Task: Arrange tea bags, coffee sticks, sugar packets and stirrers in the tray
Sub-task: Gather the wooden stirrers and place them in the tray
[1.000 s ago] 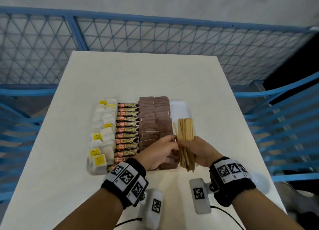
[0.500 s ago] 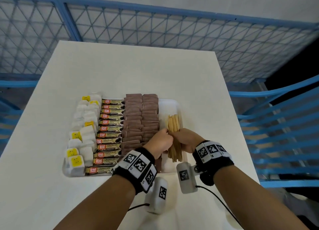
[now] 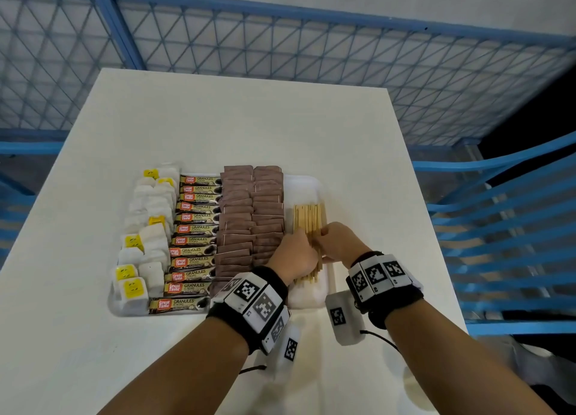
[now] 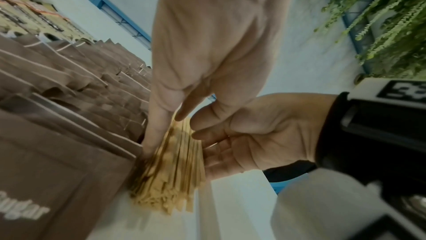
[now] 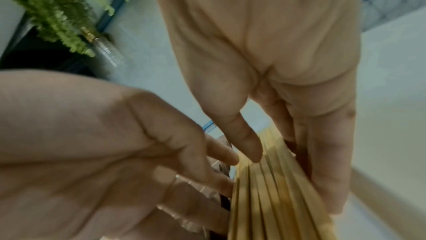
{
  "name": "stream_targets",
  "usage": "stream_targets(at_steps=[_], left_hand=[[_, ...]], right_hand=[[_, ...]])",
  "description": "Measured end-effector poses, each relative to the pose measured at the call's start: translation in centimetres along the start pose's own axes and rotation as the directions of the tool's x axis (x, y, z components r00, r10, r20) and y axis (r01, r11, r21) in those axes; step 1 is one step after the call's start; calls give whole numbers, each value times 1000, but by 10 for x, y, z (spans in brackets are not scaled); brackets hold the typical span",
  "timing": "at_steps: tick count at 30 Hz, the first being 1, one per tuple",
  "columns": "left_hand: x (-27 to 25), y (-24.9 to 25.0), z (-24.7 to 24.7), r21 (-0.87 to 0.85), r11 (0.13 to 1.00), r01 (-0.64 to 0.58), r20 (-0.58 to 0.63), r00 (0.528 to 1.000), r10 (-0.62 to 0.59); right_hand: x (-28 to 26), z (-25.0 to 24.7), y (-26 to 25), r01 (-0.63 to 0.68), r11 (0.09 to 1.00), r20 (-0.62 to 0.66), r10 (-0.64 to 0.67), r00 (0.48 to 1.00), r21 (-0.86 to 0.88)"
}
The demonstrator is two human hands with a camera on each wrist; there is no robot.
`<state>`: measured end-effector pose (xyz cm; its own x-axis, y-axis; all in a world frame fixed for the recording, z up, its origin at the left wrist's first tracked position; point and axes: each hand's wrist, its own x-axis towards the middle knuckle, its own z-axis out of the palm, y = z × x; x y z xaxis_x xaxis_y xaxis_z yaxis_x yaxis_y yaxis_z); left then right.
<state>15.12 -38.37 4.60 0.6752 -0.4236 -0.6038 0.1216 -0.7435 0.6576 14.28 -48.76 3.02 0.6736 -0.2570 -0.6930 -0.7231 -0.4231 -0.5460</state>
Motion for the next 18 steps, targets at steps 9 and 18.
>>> stream_targets(at_steps=[9,18], left_hand=[[-11,0,-3,65,995,-77,3,997,77],[-19,-22,-8,40,966,-256,-171,951,259]], right_hand=[[5,-3,8,22,970,-133,-56,990,-241],[-4,-3,18,129,954,-253,-200,947,-272]])
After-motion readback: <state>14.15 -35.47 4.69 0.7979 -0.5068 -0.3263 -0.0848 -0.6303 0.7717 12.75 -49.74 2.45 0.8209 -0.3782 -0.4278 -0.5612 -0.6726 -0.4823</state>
